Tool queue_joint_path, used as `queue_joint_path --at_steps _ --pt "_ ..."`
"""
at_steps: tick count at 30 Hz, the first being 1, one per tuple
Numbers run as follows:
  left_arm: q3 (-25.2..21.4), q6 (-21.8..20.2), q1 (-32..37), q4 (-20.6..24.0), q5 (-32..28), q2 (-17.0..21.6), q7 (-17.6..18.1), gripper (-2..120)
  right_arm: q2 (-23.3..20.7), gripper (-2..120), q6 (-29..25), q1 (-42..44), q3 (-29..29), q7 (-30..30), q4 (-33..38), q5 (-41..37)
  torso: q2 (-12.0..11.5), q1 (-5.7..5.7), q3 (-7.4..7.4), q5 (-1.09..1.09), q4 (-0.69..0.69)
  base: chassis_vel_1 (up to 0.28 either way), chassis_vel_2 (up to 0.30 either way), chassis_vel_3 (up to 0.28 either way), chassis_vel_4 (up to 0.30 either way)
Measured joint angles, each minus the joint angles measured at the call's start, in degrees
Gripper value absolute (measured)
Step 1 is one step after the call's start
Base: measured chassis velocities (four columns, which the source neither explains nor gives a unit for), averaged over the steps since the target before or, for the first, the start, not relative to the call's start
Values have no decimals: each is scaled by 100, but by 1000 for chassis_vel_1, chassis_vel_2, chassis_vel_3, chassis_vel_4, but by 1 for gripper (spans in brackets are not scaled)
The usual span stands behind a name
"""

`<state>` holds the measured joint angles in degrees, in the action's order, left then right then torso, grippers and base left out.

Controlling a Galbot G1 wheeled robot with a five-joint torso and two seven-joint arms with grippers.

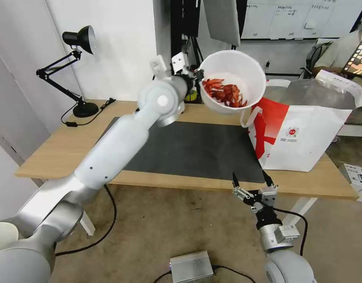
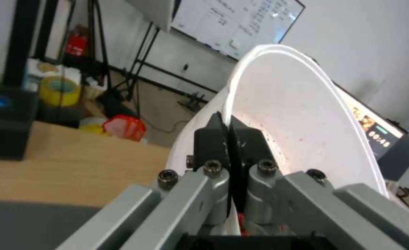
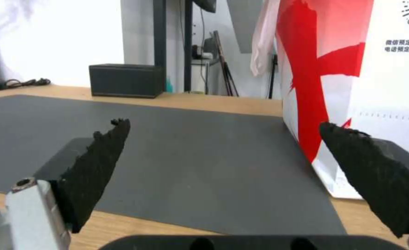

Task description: Pick up the trash from the table and place it into the takeout bag.

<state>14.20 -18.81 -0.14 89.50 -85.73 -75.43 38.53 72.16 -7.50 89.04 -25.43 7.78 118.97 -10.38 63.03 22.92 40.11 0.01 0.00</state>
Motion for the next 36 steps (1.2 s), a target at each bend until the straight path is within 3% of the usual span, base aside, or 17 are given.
queue_joint_path --at_steps 36 --pt "566 126 -1044 -1662 439 -1597 -235 0 0 100 0 0 0 0 0 0 0 0 0 0 -1 0 0 0 0"
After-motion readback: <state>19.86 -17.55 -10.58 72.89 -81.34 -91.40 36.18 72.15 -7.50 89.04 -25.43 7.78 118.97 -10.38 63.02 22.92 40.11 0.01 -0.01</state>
